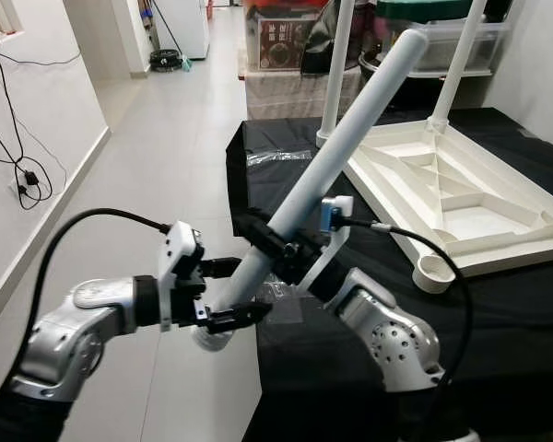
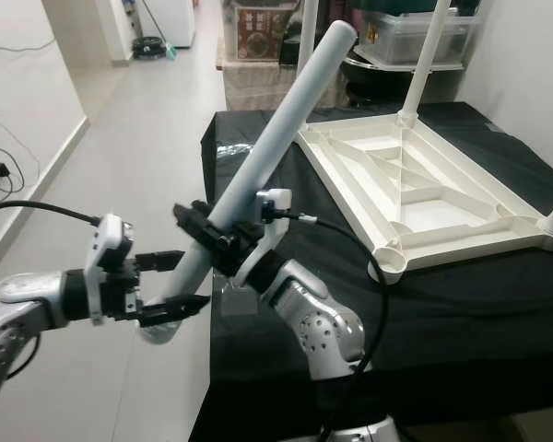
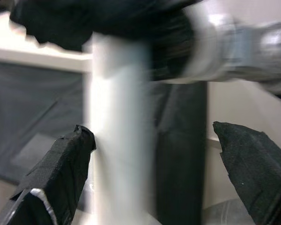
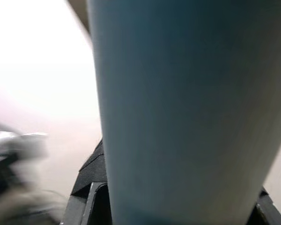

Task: Building children table

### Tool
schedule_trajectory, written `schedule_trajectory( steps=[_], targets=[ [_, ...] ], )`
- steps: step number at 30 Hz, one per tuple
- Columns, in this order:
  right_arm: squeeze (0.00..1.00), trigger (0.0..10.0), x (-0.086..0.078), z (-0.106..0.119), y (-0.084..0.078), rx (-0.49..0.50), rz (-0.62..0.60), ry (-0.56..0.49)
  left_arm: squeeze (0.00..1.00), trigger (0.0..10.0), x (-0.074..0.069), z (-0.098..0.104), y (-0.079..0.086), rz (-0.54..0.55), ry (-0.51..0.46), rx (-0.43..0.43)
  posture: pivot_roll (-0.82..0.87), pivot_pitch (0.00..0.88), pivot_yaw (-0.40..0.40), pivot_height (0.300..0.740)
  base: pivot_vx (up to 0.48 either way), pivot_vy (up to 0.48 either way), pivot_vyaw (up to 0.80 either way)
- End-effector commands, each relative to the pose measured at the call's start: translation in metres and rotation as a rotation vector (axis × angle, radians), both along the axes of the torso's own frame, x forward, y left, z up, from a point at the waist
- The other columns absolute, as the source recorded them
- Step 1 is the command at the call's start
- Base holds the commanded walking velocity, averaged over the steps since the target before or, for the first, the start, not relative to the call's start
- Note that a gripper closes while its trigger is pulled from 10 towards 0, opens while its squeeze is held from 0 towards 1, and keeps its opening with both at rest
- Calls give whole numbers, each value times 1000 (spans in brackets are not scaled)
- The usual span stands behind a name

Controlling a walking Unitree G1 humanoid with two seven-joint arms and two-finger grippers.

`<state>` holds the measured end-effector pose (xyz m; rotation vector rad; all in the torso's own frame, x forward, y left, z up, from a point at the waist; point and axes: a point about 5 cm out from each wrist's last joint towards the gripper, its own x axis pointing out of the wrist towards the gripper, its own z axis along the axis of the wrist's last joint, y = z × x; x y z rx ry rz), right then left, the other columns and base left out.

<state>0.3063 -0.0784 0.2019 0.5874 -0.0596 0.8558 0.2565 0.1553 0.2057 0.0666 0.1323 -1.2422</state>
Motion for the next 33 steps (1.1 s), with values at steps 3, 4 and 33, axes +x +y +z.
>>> schedule_trajectory(
  steps=[3, 4, 33],
  targets=[
    [0, 0, 18, 11, -29, -70, -202, -62, 467, 10000, -6, 26, 8, 66, -128, -14, 64, 0, -3, 740, 0, 0, 0],
    [0, 0, 18, 11, -29, -70, -202, -62, 467, 10000, -6, 26, 8, 66, -128, -14, 64, 0, -3, 740, 0, 0, 0],
    [0, 10000, 31, 50, -76, -415, -697, -291, 0, 10000, -7, -33, 13, 1011, -145, -75, 102, 0, -51, 740, 60, -98, 83]
  ],
)
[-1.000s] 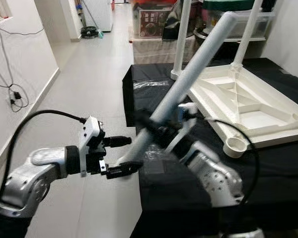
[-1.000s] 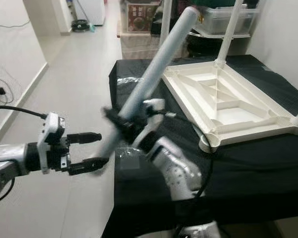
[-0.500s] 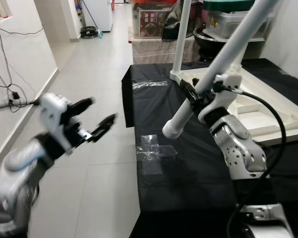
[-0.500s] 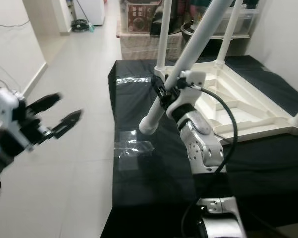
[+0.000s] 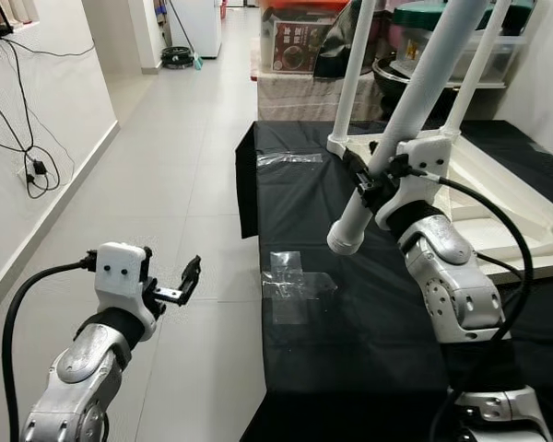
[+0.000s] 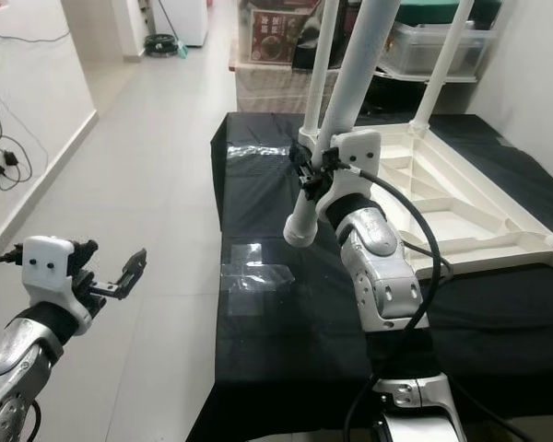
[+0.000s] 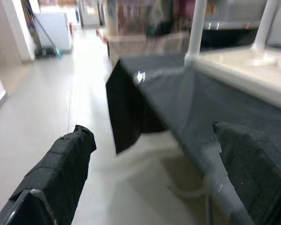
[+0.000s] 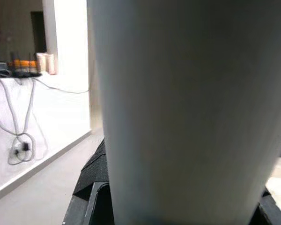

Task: Building children table

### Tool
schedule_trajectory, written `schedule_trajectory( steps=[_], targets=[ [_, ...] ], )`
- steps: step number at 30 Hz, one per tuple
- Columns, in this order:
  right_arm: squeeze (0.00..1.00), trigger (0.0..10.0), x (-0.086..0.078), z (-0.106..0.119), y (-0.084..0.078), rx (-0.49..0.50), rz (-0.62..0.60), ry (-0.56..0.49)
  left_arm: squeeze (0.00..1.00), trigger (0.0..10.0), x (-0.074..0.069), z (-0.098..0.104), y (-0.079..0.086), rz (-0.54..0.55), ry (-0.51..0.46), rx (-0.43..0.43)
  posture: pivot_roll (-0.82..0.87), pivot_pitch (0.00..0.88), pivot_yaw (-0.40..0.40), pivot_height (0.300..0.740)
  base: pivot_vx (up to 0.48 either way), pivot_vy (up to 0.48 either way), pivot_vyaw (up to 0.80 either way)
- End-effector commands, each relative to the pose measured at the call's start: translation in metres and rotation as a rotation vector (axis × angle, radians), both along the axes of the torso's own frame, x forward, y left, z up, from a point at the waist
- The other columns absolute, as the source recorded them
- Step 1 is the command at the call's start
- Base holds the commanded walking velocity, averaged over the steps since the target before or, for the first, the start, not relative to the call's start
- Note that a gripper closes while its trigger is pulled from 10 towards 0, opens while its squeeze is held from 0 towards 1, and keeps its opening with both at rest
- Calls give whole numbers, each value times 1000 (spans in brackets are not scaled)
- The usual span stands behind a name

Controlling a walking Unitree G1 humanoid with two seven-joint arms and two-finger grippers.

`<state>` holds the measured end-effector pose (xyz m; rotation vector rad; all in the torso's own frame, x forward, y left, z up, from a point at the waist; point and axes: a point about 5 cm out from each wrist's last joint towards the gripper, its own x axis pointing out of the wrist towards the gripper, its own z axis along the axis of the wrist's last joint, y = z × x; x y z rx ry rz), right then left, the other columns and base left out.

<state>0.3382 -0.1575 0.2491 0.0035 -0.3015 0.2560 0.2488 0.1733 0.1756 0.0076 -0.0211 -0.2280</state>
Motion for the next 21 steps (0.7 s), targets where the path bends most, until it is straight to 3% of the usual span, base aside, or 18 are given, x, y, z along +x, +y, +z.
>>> schedule_trajectory(
  steps=[1, 10, 15, 21],
  targets=[
    [0, 10000, -1, 3, 3, 26, -3, -19, 0, 10000, 1, -3, -5, -2, 4, 10, 102, 0, -51, 740, 240, -412, 800],
    [0, 10000, -2, 6, -2, 28, -32, -31, 0, 10000, -2, -3, -7, -7, -7, -2, 98, 0, -59, 740, 187, -413, 569],
    [0, 10000, 0, 12, -6, 42, -41, -43, 0, 10000, -2, -3, -10, -3, -20, -15, 91, 0, -57, 740, 178, -306, 0],
    [0, 10000, 0, 13, -9, 46, -58, -46, 0, 10000, 0, -3, -9, 38, -28, -55, 92, 0, -53, 740, 0, 0, 0]
  ],
)
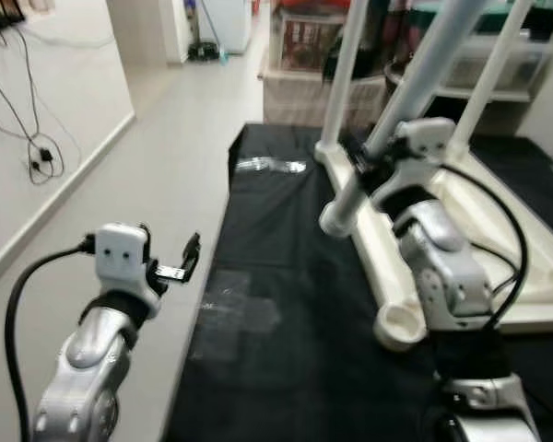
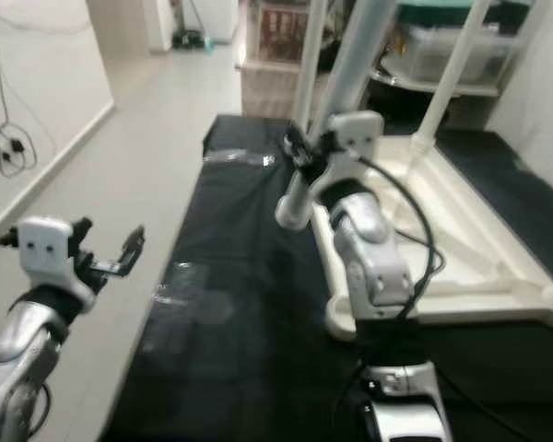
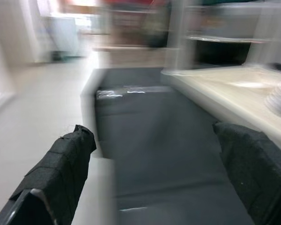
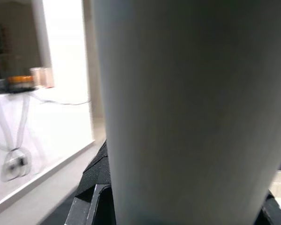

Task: Building children table

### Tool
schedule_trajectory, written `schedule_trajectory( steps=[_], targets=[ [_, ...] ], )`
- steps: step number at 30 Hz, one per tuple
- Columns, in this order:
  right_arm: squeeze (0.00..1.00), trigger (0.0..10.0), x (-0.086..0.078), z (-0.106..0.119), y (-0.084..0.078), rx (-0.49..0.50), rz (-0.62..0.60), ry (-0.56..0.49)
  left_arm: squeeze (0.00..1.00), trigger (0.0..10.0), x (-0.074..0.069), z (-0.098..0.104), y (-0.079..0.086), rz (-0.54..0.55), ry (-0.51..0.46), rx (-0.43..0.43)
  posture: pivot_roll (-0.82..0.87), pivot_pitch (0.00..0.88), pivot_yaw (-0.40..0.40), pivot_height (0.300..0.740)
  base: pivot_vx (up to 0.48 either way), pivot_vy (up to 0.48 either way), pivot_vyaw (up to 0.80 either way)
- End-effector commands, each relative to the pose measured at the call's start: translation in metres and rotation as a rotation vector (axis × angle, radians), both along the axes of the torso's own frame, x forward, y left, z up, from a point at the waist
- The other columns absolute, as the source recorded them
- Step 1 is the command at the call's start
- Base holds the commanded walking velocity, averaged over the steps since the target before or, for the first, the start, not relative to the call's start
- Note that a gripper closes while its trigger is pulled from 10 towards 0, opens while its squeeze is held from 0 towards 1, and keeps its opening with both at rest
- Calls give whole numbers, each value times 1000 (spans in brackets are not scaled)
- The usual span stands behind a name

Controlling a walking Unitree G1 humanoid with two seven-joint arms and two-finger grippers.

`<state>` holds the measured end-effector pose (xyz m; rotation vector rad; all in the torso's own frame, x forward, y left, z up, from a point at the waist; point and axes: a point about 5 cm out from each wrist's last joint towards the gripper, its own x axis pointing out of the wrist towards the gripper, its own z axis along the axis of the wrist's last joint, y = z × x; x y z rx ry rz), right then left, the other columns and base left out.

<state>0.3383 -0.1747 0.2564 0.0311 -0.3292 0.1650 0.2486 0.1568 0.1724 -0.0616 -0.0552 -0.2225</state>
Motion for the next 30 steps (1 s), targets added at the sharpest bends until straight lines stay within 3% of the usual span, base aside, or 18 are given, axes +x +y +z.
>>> schedule_trajectory(
  steps=[1, 8, 16, 18, 24, 30],
  targets=[
    [0, 10000, -1, 4, 8, -5, 19, -25, 0, 10000, 0, 0, 9, 39, -3, 22, 92, 0, -53, 740, 0, 0, 0],
    [0, 10000, -4, 2, 12, -12, 22, -35, 0, 10000, -1, -5, 6, -3, 7, 70, 91, 0, -43, 740, 0, 0, 0],
    [0, 10000, -4, 3, 11, -7, 19, -35, 0, 10000, 0, -5, 3, -5, -5, 49, 87, 0, -41, 740, 0, -195, 0],
    [0, 10000, -2, 1, 7, -16, 26, -9, 0, 10000, -1, -11, 12, 35, 25, 24, 87, 0, -43, 740, 0, 0, 0],
    [0, 10000, -2, -2, 4, 9, 35, 15, 0, 10000, -2, -18, 20, 62, 54, 13, 87, 0, -44, 740, 0, 0, -267],
    [0, 10000, -3, -5, 10, -20, 67, 33, 0, 10000, -4, -26, 21, 70, 79, 7, 85, 0, -45, 740, 0, 0, -533]
  ],
)
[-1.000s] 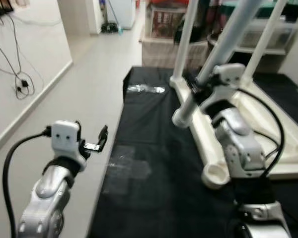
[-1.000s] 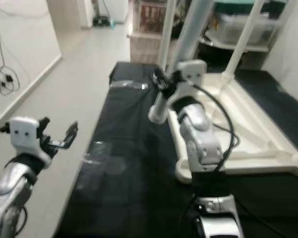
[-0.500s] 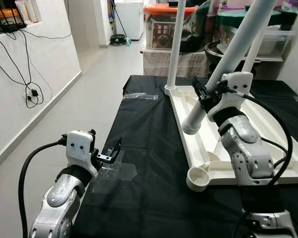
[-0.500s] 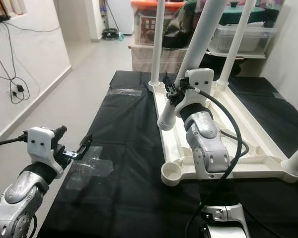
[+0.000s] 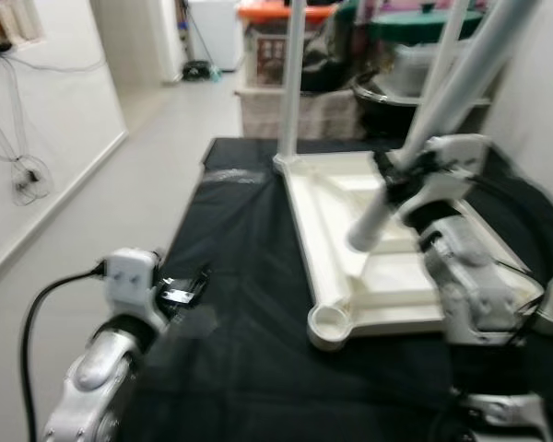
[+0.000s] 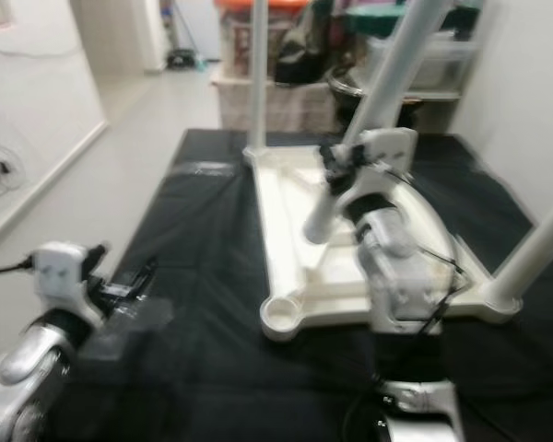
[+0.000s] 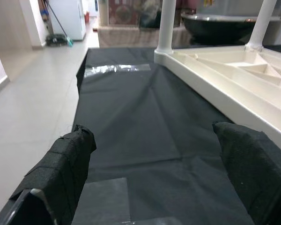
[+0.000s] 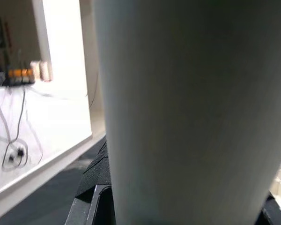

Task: Building children table

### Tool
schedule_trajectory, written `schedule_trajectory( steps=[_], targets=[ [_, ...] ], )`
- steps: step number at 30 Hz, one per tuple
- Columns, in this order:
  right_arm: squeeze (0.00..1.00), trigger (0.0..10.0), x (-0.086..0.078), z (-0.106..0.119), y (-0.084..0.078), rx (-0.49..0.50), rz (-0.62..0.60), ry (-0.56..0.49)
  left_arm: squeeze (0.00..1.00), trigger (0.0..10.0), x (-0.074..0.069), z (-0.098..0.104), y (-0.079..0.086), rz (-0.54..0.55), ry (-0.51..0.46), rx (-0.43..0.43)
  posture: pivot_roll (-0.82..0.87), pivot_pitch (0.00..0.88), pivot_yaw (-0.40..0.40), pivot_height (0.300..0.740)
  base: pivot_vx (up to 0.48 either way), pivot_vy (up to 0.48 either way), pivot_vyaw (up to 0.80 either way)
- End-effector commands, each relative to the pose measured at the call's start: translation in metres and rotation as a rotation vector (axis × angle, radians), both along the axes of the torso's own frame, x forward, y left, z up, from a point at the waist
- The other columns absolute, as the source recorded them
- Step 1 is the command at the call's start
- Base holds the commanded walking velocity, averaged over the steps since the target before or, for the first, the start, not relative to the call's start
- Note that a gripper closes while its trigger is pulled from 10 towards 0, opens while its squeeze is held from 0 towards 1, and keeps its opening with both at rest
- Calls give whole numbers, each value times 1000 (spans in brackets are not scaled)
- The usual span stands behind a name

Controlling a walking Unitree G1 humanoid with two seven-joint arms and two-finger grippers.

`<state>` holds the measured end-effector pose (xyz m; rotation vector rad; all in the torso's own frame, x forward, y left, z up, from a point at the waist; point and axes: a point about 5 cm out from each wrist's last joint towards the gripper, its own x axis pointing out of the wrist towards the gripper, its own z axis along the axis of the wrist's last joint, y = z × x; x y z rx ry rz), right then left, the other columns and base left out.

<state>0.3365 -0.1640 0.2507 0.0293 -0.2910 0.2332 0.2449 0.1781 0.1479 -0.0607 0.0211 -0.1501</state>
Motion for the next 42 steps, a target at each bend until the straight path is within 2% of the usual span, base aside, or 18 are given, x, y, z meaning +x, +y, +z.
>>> schedule_trajectory(
  steps=[1, 4, 6, 7, 8, 11, 14, 18, 20, 21, 25, 26, 27, 28, 33, 42],
  targets=[
    [0, 10000, -4, -2, 6, -32, 60, 12, 0, 10000, -2, -5, 1, 5, 15, -11, 85, 0, -45, 740, 0, 0, 0],
    [0, 10000, -7, -5, 13, -65, 130, 28, 0, 10000, -3, -9, 3, 10, 30, -24, 83, 0, -42, 740, 0, 0, 0],
    [0, 10000, -13, -8, 21, -105, 252, 48, 0, 10000, -5, -19, 12, 29, 66, -27, 84, 0, -40, 740, 0, 0, 0],
    [0, 10000, -13, -8, 21, -105, 252, 48, 0, 10000, -5, -19, 12, 29, 66, -27, 84, 0, -40, 740, 0, 0, 0],
    [0, 10000, -16, -7, 21, -130, 333, 58, 0, 10000, -14, -42, 32, 84, 153, -26, 90, 0, -44, 740, 0, 0, 0],
    [0, 10000, -17, -5, 21, -134, 355, 61, 0, 10000, -18, -50, 39, 106, 182, -31, 90, 0, -44, 740, 0, 0, 0],
    [0, 10000, -22, -4, 19, -160, 462, 86, 0, 10000, -24, -57, 46, 138, 215, -49, 101, 0, -52, 740, 0, 0, 0],
    [0, 10000, -23, -2, 13, -173, 503, 90, 0, 10000, -25, -58, 45, 139, 216, -52, 102, 0, -53, 740, 0, 0, 0],
    [0, 10000, -22, 3, -8, -189, 550, 105, 0, 10000, -25, -58, 40, 120, 213, -52, 101, 0, -53, 740, 0, 0, 0],
    [0, 10000, -22, 3, -8, -189, 550, 105, 0, 10000, -25, -58, 40, 120, 213, -52, 101, 0, -53, 740, 0, 0, 0],
    [0, 10000, -31, 1, -35, -235, 665, 174, 0, 10000, -24, -59, 34, 81, 196, -38, 101, 0, -53, 740, 0, 0, 0],
    [0, 10000, -31, 1, -35, -235, 665, 174, 0, 10000, -24, -59, 34, 81, 196, -38, 101, 0, -53, 740, 0, 0, 0],
    [0, 10000, -35, -3, -46, -236, 686, 197, 0, 10000, -23, -59, 33, 73, 194, -30, 95, 0, -48, 740, 0, 0, 0],
    [0, 10000, -35, -4, -48, -235, 687, 203, 0, 10000, -23, -60, 32, 71, 193, -28, 95, 0, -48, 740, 0, 0, 0],
    [0, 10000, -40, -10, -53, -211, 703, 216, 0, 10000, -23, -60, 32, 60, 191, -21, 95, 0, -48, 740, 0, 0, 0],
    [0, 10000, -48, -27, -41, -190, 802, 247, 0, 10000, -21, -60, 31, 51, 182, -18, 99, 0, -45, 740, 0, 0, 0]
  ],
)
